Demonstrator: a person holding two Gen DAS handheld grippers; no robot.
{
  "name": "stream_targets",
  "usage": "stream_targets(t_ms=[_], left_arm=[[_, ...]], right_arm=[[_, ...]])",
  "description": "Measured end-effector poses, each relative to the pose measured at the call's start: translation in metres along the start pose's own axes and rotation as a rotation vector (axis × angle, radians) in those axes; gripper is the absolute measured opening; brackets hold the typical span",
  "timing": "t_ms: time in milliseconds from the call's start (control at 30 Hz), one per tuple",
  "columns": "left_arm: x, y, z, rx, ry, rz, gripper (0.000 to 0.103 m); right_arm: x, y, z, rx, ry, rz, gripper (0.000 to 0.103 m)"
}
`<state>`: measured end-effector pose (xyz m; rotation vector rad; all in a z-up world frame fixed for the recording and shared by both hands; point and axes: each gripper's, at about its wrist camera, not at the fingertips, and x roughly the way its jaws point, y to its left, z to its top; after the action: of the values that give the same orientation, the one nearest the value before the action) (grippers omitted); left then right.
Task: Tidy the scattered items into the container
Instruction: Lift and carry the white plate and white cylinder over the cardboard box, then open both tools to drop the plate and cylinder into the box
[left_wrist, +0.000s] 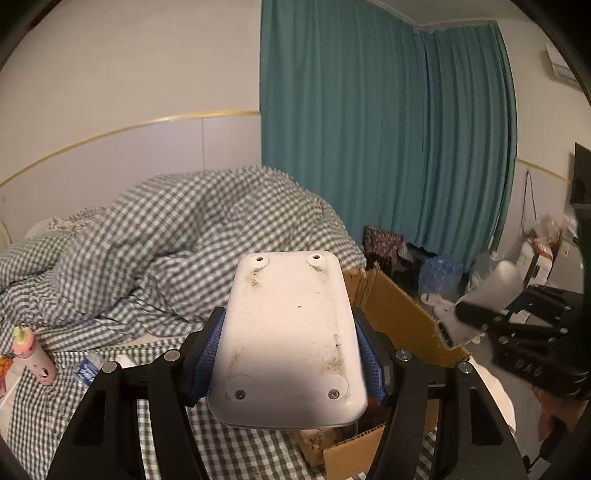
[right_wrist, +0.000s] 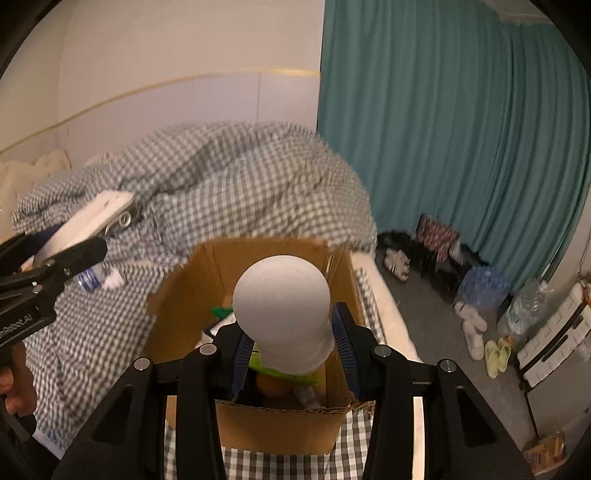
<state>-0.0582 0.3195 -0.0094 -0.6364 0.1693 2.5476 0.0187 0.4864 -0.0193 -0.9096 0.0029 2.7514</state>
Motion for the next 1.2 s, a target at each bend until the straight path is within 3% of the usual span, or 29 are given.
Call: stream_targets(t_ms=[233,433,500,533,567,600,800,933,1200], left_arm=[[0.053,-0.008,-0.007,0.027,0.068,-0.020,0.066],[0.076,-0.015,-0.013,0.033,0.102,-0.025,0.066],[0.084,-0.017,-0.015,0.040,0.111,-0.029,0.066],[0.088,-0.017,-0.016,0.043,0.115,-0.031,0.066],[0.092,-0.018,-0.017,0.046,0.118,-0.034,0.066],[0.096,-0.019,-0.018,0.050,0.121,-0.036,0.066],[0.112,-0.028,-0.024,0.072,0.150,-0.056,0.066],[0.117,-0.037,-0.029,0.085,0.171,-0.072,0.066],[0.125,-0.045,-0.034,0.091,0.220,-0.077,0.067]], right_arm=[[0.048,-0.010,-0.012,0.016,0.055,0.016,0.041],[0.075,-0.013,-0.011,0.026,0.057,0.020,0.041],[0.080,-0.019,-0.008,0.035,0.052,0.023,0.048],[0.082,-0.021,-0.008,0.042,0.043,0.020,0.054],[0.080,-0.023,-0.008,0.048,0.026,0.015,0.066],[0.077,-0.025,-0.009,0.053,0.007,0.010,0.069],[0.068,-0.037,-0.004,0.090,-0.059,-0.018,0.070],[0.063,-0.043,-0.003,0.102,-0.070,-0.022,0.077],[0.061,-0.045,-0.002,0.101,-0.062,-0.033,0.077]])
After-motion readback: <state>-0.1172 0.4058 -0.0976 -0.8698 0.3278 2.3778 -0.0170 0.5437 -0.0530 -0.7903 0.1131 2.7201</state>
